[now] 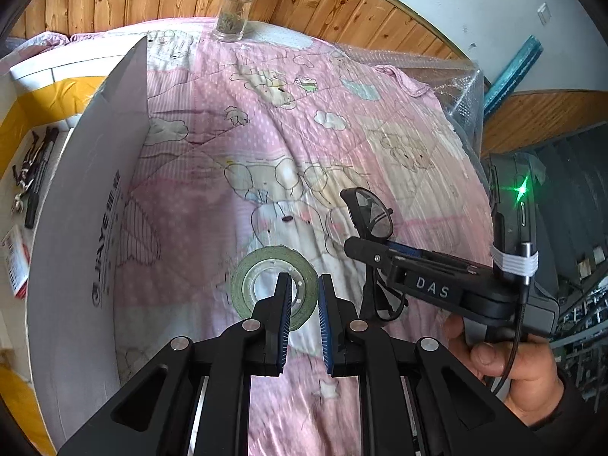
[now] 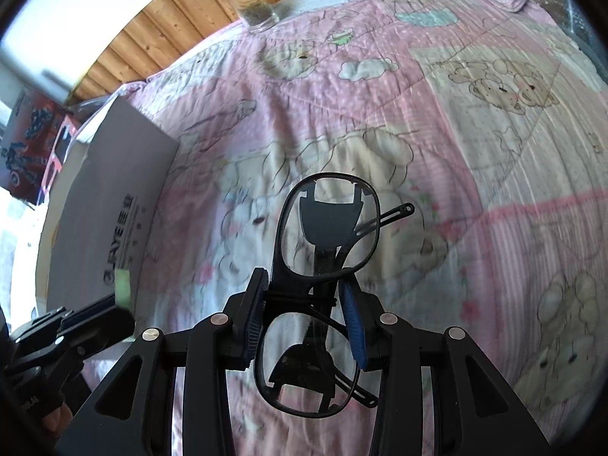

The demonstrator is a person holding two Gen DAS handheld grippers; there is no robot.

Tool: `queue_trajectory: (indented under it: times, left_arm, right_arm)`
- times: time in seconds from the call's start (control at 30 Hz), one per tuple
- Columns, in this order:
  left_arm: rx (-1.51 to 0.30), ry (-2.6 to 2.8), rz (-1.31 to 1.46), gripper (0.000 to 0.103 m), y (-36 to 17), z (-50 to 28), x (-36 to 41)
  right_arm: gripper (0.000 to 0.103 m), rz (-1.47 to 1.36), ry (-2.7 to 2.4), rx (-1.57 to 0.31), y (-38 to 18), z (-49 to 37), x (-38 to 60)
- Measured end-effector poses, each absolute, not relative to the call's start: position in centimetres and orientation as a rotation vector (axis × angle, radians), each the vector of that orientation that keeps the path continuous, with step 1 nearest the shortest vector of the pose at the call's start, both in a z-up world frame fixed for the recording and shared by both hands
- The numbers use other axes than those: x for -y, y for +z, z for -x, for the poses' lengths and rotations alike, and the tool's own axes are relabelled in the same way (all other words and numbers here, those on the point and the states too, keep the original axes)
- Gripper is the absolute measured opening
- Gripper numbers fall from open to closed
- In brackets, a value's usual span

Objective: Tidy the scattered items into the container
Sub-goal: 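Lift the tape roll and glasses with both tools and carry them over the box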

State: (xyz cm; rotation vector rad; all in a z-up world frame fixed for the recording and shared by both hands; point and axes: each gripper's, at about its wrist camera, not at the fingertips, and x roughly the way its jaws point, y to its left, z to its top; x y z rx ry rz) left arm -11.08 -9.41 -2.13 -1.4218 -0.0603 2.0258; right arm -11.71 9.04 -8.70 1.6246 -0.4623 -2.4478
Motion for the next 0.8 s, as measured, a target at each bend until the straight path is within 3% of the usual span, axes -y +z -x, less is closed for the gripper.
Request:
queue_trajectory:
  times: [0.8]
  left_arm:
    - [0.07,2.06,1.363,0.014,0.4,5.3,12.8]
  right_arm:
    - [0.04,-1.563,-2.419,0.323,-5.6,3.9,-4.5]
